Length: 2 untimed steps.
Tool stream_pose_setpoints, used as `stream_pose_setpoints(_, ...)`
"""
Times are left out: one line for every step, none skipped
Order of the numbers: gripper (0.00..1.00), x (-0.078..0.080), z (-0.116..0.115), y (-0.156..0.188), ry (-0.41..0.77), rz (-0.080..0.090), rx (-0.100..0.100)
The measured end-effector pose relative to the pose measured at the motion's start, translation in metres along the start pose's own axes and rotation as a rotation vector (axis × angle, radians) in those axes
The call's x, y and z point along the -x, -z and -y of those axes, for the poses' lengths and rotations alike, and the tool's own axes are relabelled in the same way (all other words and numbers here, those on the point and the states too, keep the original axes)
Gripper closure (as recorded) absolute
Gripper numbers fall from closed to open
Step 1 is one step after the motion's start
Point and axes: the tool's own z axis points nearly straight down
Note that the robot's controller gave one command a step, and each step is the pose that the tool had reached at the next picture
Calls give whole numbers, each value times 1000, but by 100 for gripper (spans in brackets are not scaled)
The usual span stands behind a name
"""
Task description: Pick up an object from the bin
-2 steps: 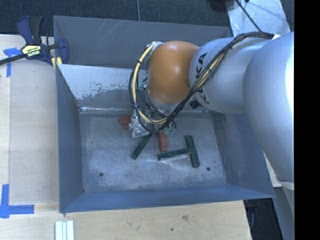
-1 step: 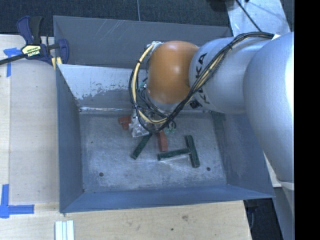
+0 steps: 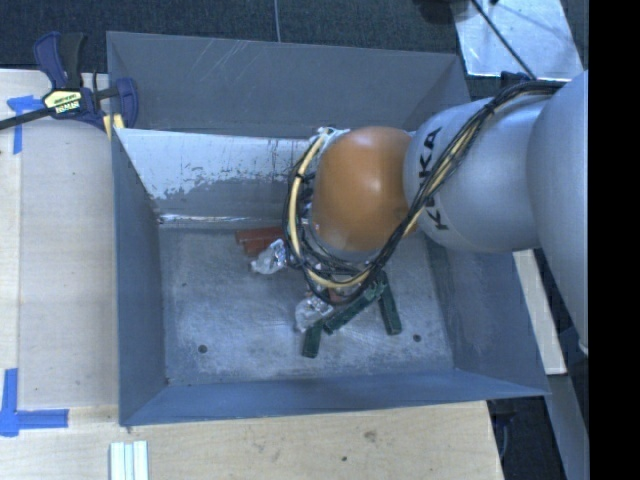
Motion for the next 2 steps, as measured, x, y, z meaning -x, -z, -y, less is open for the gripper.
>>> stream_pose_setpoints(0, -2, -1, 1, 28, 5, -1)
stream_pose_setpoints(0, -20, 19, 1, 91, 2, 5)
